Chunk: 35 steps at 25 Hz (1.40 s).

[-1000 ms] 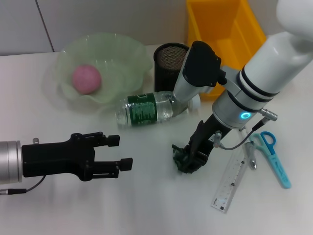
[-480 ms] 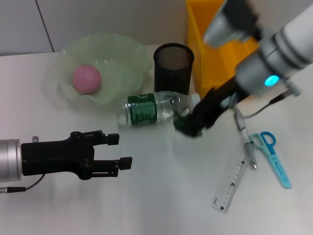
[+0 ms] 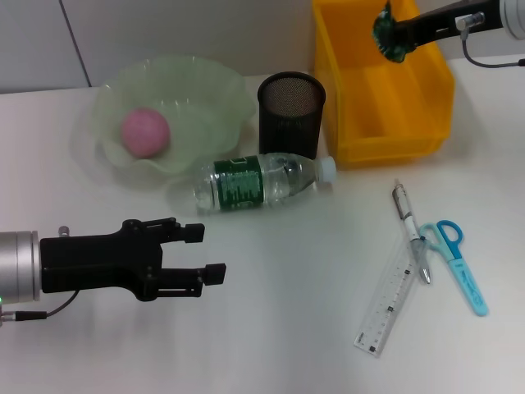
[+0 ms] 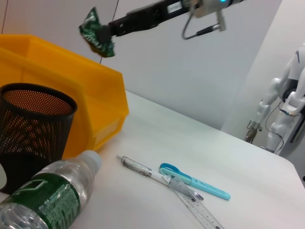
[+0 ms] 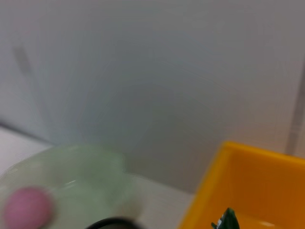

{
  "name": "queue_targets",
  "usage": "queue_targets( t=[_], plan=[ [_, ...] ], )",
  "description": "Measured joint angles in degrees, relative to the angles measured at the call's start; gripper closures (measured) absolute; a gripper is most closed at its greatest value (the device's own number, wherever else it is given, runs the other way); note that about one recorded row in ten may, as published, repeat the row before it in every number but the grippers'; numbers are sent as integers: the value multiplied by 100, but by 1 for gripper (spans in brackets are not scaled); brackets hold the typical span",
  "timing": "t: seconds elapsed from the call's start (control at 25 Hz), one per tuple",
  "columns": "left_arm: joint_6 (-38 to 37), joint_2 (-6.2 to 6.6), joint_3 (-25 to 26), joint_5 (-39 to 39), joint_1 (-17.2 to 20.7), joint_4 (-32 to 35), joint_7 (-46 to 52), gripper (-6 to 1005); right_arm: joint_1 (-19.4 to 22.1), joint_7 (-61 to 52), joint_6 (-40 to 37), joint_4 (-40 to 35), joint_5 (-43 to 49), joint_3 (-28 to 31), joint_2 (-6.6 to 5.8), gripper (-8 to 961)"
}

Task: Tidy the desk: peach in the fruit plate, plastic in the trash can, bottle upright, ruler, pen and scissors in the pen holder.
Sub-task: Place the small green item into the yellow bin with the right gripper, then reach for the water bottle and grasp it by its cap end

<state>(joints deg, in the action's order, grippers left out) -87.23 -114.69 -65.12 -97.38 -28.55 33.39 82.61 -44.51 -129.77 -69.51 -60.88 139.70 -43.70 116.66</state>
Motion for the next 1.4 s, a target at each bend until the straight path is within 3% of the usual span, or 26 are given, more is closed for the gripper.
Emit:
queue_targets(
  t=[0.24,0.44,0.92,1.12,1.2,1.4],
  plan=[
    [-11,-1,-9,0,-11,5,0,177,-267,49,1135,1167,-7,-42,-164,752],
    [-9,6,-10,0,-18,1,1,177,-278,152,1357,1160,-17,-159,-81,614],
    [4,21,-12,-8,-61,0,17,178,-298,160,1396,1143,-30,-196,-64,399],
    [5,29,-8,-9,-69,0,15,179,-300,162,1390,1137,-53,-193,-58,184],
    [4,32,-9,-9,-71,0,16,179,-287,164,1381,1122,-88,-191,-57,161],
    [-15,38,-8,-10,-73,9,18,179,95,526,1134,732,-1147,-144,-54,116]
  ],
)
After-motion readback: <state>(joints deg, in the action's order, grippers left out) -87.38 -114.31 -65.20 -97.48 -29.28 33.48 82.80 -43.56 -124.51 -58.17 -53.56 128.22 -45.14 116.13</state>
